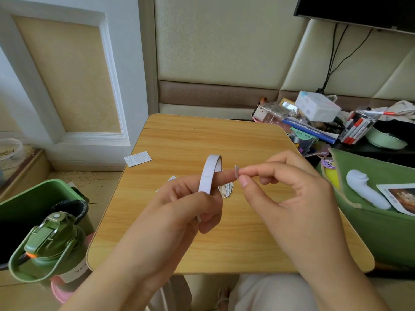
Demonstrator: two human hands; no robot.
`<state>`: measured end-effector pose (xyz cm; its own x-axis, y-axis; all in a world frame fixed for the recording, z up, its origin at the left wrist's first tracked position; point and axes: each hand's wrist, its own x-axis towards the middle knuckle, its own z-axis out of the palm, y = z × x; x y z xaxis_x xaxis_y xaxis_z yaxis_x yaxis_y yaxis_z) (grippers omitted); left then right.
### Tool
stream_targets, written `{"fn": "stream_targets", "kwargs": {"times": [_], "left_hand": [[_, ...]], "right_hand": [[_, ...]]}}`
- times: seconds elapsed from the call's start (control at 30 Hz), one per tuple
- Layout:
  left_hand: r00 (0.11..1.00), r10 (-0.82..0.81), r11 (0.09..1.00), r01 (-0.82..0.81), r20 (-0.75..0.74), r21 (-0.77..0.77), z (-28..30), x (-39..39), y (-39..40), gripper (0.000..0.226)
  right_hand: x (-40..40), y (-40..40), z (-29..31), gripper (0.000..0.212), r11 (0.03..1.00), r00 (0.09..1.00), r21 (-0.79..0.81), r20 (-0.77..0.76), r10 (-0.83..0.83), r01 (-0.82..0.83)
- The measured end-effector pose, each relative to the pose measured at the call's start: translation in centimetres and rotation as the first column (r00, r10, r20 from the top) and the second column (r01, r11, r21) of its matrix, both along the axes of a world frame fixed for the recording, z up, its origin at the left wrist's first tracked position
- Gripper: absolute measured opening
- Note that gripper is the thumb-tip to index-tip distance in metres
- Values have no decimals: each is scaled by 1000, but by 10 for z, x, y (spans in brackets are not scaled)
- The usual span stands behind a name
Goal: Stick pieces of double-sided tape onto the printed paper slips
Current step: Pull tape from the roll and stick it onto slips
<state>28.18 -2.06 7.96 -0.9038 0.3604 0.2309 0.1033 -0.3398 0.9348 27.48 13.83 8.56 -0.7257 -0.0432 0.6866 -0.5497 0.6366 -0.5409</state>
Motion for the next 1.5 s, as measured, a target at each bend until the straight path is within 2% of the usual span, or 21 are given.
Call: {"fn": "stream_targets", "kwargs": {"times": [0.13, 0.23, 0.27, 0.33, 0.43, 0.53, 0.8, 1.07, 1.2, 1.37, 1.43, 1.5], "left_hand": [[1000, 5, 1000, -5, -13, -18, 1, 0, -1, 56], [999, 38, 999, -38, 5, -21, 0, -1, -2, 58], [999, 45, 999, -44, 4, -20, 0, 0, -2, 52], [997, 78, 996, -78, -11, -42, 0, 1, -1, 25], [990, 125, 978, -134, -60, -161, 1, 4, -2, 10], [987, 145, 963, -158, -76, -219, 1, 7, 1, 21], [986, 117, 982, -133, -116, -135, 0, 7, -2, 13], [990, 76, 993, -85, -115, -81, 1, 6, -4, 13], [985, 109, 974, -132, -131, -185, 2, 9, -2, 10], [955, 182, 901, -258, -235, -350, 0, 12, 2, 21], [941, 195, 878, -293, -278, -378, 0, 13, 4, 25], [942, 221, 878, -306, -254, -368, 1, 14, 4, 21]], "right_hand": [[0, -2, 2, 13, 996, 995, 75, -84, -46, 52], [1, -2, 3, 13, 995, 995, 83, -83, -49, 56], [2, -2, 3, 12, 997, 998, 56, -52, -45, 47], [4, -3, 5, 10, 999, 999, -17, 34, -38, 38], [5, -6, 7, 4, 995, 993, -94, 114, -26, 37], [5, -6, 9, 4, 989, 986, -145, 168, -5, 30], [2, -1, 10, 6, 951, 957, -291, 227, 179, -109], [5, -3, 11, 9, 959, 961, -263, 222, 167, -106], [8, -6, 12, 8, 978, 977, -207, 205, 60, -16], [9, -8, 13, 11, 989, 978, -141, 210, -12, 42], [9, -10, 13, 12, 991, 979, -125, 203, -30, 56], [9, -10, 11, 13, 991, 981, -114, 189, -48, 70]]}}
